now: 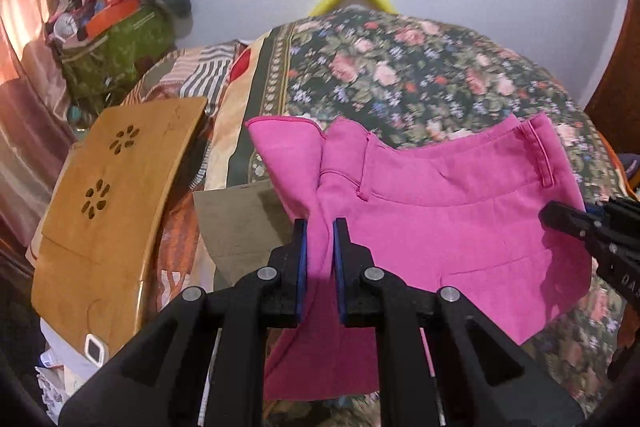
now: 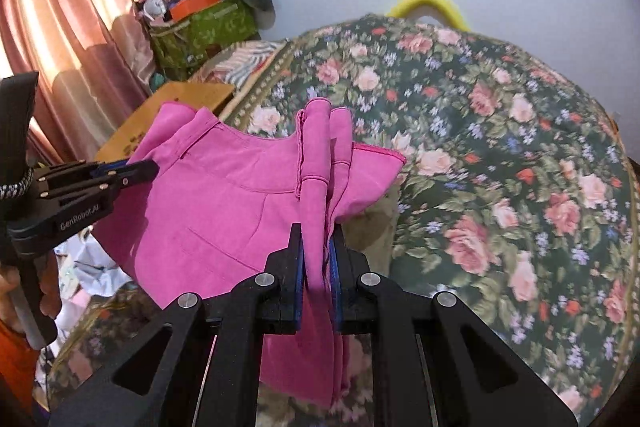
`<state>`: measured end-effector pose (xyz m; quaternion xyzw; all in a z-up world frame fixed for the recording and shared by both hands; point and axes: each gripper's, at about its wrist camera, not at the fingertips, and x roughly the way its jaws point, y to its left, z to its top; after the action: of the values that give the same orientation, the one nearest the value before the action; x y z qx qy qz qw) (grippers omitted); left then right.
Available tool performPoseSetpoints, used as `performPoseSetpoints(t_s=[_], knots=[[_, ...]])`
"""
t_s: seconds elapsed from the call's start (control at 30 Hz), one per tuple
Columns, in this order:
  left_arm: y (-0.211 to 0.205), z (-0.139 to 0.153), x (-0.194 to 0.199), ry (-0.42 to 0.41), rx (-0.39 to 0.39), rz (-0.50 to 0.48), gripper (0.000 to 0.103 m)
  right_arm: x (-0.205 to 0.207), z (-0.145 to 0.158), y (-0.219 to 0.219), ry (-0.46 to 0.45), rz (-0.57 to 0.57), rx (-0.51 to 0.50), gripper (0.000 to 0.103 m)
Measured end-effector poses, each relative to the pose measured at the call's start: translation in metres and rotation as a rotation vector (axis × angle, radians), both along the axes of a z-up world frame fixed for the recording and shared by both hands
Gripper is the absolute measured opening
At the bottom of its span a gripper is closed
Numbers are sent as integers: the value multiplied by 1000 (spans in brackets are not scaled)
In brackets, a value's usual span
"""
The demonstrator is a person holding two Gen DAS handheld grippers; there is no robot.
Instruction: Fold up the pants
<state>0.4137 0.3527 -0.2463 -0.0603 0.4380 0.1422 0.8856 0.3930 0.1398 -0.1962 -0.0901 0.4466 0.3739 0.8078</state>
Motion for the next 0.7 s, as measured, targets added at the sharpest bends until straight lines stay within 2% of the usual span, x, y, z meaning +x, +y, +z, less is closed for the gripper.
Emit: performPoseSetpoints(t_s=[0.2,0.33,0.5,0.7], knots=[[13,-46,22,50,-38,26,11,12,-33,10,36,-25,-38,10],[17,-65,25,85,-56,36,12,11,-38,9,20,-14,-61,12],[18,-66,15,102,-48,55,16,4,-32,-2,-12,-26,-79,17],[18,-54,-11,127,-45,53,18,-8,-19,-28,25,-46,-41,17]])
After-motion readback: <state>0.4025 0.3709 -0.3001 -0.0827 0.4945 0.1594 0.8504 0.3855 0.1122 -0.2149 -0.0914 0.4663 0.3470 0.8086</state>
